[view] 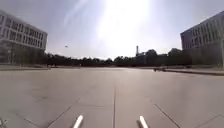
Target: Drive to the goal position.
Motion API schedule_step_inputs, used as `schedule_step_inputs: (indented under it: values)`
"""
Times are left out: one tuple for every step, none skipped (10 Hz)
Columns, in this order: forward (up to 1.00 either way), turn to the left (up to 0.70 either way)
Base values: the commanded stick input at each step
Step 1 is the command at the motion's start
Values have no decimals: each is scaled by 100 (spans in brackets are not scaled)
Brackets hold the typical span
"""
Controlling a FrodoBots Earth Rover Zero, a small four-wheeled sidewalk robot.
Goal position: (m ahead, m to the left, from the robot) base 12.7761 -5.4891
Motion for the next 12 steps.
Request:
schedule_step_inputs:
  values:
    - [99,0]
    - [99,0]
    - [99,0]
    - [99,0]
    - [99,0]
    - [99,0]
    - [99,0]
    - [99,0]
    - [99,-3]
    - [99,-31]
    - [99,-40]
    - [99,-38]
